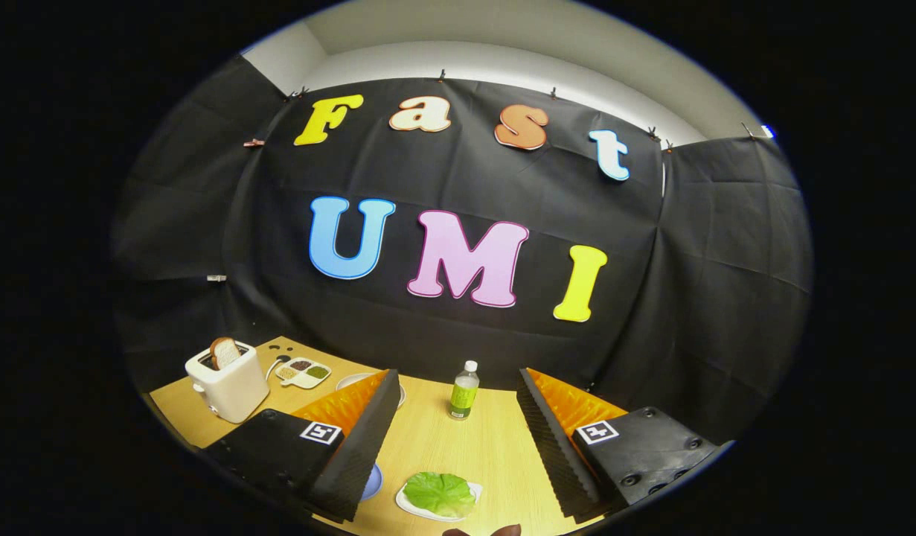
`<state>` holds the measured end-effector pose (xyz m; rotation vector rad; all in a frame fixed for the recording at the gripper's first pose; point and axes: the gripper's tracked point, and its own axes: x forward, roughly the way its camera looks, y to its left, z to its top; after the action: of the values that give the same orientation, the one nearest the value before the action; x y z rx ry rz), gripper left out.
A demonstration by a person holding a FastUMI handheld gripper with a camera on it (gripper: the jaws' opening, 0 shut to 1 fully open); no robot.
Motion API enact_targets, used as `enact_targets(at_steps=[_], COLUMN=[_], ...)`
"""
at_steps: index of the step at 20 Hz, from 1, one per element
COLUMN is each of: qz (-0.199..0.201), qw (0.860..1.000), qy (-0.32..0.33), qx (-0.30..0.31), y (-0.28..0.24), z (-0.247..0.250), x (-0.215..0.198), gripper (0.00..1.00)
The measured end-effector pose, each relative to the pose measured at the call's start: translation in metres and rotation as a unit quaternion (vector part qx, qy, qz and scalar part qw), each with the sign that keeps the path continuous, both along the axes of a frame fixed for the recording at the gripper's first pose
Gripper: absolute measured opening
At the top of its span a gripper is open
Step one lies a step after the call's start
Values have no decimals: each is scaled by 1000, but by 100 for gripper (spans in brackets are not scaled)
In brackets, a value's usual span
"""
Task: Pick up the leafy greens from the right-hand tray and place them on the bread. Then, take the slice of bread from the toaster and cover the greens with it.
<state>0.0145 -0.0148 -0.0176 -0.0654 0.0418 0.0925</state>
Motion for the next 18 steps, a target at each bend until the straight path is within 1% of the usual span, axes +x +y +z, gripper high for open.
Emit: enact_targets(at_steps=[4, 6, 8, 12, 18], qz=[47, 67, 93, 131, 173], qw=[997, 994, 987, 969, 932], qy=[54, 82, 120, 201, 301], qx=[-25, -37, -45, -67, -101], y=[-1, -2, 0, -2, 2], z=[-41, -65, -96, -168, -278], x=[11, 17, 22, 30, 31], gripper=[98, 98, 98, 99, 98])
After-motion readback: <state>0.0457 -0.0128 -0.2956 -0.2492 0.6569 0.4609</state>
